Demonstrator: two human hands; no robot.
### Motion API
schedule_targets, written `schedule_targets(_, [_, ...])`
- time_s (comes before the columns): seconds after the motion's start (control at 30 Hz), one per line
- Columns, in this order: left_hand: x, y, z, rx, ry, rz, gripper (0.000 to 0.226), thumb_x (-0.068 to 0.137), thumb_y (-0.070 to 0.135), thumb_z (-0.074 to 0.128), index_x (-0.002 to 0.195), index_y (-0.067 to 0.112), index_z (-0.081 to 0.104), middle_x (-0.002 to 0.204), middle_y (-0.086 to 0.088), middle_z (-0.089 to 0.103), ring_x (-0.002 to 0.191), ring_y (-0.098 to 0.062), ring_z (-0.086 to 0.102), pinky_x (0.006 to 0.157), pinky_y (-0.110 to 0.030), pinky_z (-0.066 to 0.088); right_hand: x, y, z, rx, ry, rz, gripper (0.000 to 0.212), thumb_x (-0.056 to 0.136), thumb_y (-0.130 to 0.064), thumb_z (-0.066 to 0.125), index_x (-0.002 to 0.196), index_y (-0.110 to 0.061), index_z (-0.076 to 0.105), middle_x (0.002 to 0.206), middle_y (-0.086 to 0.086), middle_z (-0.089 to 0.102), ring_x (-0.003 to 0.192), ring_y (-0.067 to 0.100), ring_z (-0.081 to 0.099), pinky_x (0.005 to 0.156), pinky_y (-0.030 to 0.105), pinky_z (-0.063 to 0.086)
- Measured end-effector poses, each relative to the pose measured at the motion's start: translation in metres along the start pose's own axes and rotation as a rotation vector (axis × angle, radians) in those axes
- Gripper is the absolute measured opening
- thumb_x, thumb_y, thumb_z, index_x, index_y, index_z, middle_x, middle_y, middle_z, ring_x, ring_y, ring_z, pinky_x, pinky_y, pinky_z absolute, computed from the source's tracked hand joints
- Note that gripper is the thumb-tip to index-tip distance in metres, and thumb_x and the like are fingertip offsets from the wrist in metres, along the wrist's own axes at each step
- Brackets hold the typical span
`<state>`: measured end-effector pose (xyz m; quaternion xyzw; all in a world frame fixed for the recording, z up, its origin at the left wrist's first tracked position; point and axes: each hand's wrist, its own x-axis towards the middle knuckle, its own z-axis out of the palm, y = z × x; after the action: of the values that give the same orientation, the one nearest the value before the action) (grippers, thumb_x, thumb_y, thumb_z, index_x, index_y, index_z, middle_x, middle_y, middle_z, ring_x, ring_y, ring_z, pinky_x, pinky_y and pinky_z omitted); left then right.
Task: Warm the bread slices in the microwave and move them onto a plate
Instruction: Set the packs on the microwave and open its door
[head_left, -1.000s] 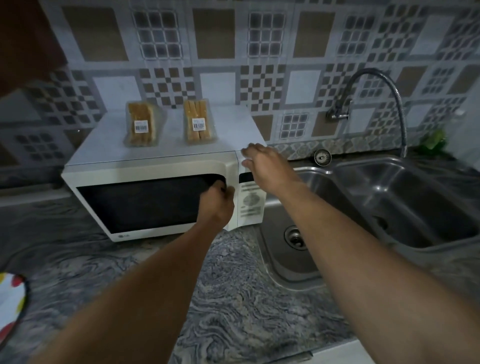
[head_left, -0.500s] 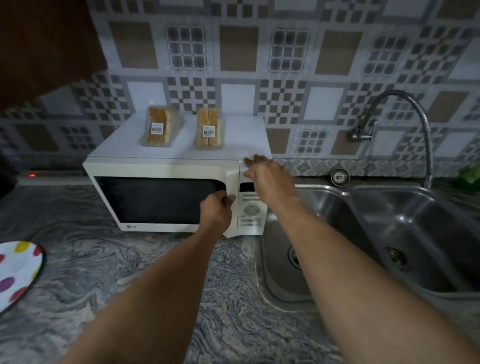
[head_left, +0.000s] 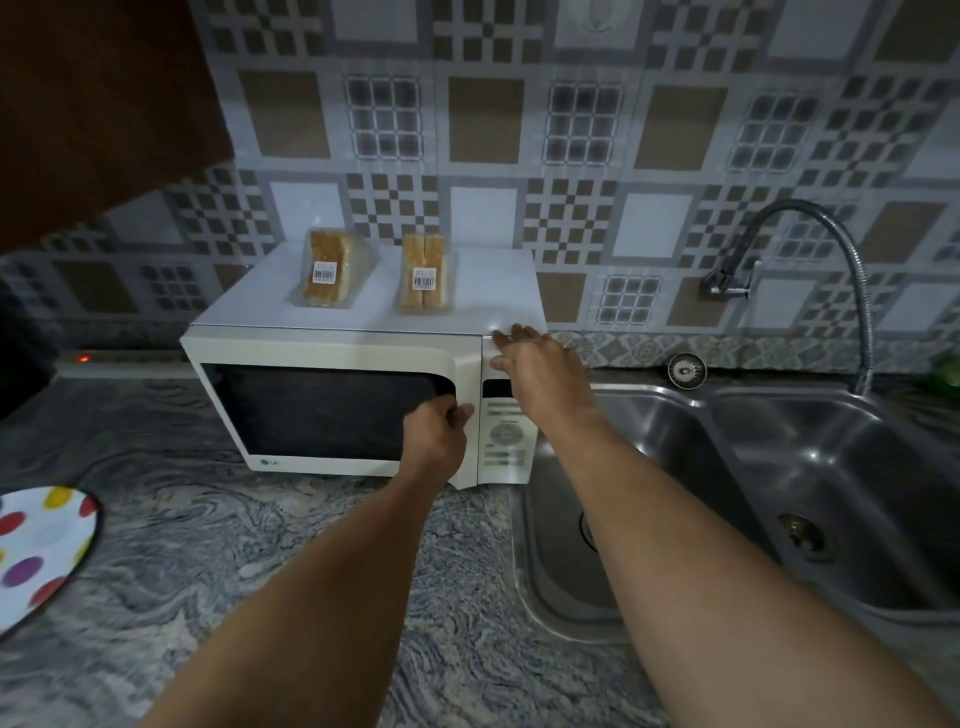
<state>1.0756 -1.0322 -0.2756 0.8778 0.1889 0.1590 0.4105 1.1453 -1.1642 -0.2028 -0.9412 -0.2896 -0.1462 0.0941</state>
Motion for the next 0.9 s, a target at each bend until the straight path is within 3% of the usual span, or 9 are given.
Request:
schedule_targets(0.13, [-0.0002,0.0009,0.0002,-0.01,0.005,-0.001,0.036,0.1,0.024,0.055,0.075,-0.001,0.056,0.059,-0.002,0.05,0.05,-0.009,0.041,0.044,-0.013,0.033,0.0006,0.0004,-0.0003,0.006,0.003,0.004,0.044,0.102,-0.023,0.053,0.146,-0.021,0.048,0.148,0.008,0.049,0.133,0.027,0.05,0.1,0.045,0.048])
schedule_targets(0.27, [-0.0002,0.0004,0.0004,0.001,0.007,0.002,0.037,0.1,0.025,0.056,0.074,-0.002,0.055,0.059,-0.005,0.05,0.051,-0.013,0.04,0.048,-0.02,0.032,0.0013,0.0015,0.0015,0.028,0.0,0.0,0.044,0.102,-0.02,0.054,0.145,-0.02,0.049,0.149,0.01,0.049,0.134,0.027,0.049,0.103,0.046,0.047])
schedule_targets(0.57, [-0.0041,0.0023,-0.0014,-0.009,0.017,-0.008,0.038,0.1,0.026,0.055,0.066,0.011,0.05,0.058,-0.002,0.049,0.049,-0.011,0.04,0.044,-0.013,0.035,0.0028,0.0027,0.0021,0.016,0.022,-0.008,0.045,0.101,-0.017,0.057,0.145,-0.021,0.049,0.147,0.009,0.05,0.129,0.028,0.053,0.099,0.044,0.05])
schedule_targets(0.73, [-0.0047,0.0025,-0.0018,0.02,0.019,-0.001,0.038,0.1,0.027,0.055,0.072,0.002,0.057,0.062,-0.012,0.056,0.055,-0.018,0.044,0.054,-0.029,0.033,0.0029,0.0029,0.0033,0.014,0.025,-0.004,0.044,0.101,-0.02,0.057,0.144,-0.022,0.05,0.142,0.007,0.053,0.121,0.028,0.058,0.093,0.041,0.052])
schedule_targets(0.9, [-0.0058,0.0023,-0.0005,0.02,0.046,0.005,0.039,0.099,0.028,0.056,0.067,0.007,0.053,0.06,-0.008,0.053,0.057,-0.02,0.046,0.054,-0.029,0.035,0.004,0.0035,0.002,0.016,0.015,-0.008,0.04,0.101,-0.024,0.057,0.141,-0.023,0.053,0.135,0.007,0.057,0.115,0.028,0.06,0.087,0.04,0.053])
